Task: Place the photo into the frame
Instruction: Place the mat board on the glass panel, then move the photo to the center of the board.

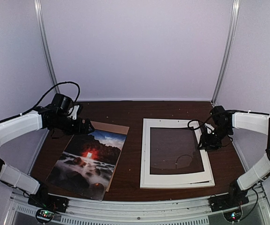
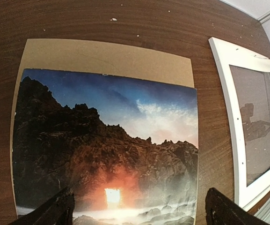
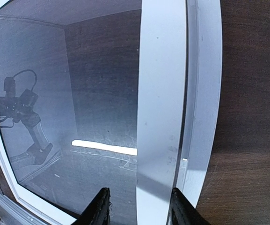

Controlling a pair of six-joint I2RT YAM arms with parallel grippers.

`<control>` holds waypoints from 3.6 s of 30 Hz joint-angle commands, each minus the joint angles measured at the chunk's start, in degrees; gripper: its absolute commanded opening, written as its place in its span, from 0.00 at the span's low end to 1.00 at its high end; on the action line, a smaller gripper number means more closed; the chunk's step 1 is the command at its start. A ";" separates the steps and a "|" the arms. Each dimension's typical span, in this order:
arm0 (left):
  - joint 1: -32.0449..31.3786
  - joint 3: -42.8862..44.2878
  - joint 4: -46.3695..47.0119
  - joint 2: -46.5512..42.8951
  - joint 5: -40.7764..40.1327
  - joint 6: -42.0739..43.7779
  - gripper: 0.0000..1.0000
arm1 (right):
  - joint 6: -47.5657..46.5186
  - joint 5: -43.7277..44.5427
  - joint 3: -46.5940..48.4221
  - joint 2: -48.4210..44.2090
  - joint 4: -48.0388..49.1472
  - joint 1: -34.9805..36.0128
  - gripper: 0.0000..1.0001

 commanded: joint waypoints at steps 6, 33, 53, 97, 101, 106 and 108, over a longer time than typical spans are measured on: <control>-0.28 3.13 -3.52 0.27 -5.74 2.29 0.98 | -0.08 7.78 1.92 -0.74 -2.01 -0.46 0.48; 0.54 5.29 -6.54 3.74 -9.81 2.42 0.98 | 1.12 6.83 18.79 14.91 14.14 1.97 0.76; 0.51 5.78 -7.24 3.69 -9.75 2.48 0.98 | 1.88 10.90 35.83 35.92 12.09 1.54 0.76; 0.51 4.43 -6.19 4.31 -8.89 2.38 0.98 | 2.76 6.63 34.26 37.12 17.81 2.70 0.75; 0.51 4.26 -6.19 4.16 -8.97 2.38 0.98 | 3.19 8.56 33.64 37.36 15.99 2.72 0.75; 0.51 4.05 -6.19 4.22 -8.93 2.31 0.98 | 3.64 8.13 32.86 36.09 15.62 2.73 0.75; 0.51 3.84 -6.19 4.14 -9.03 2.29 0.98 | 3.61 7.59 32.24 34.95 16.01 2.70 0.75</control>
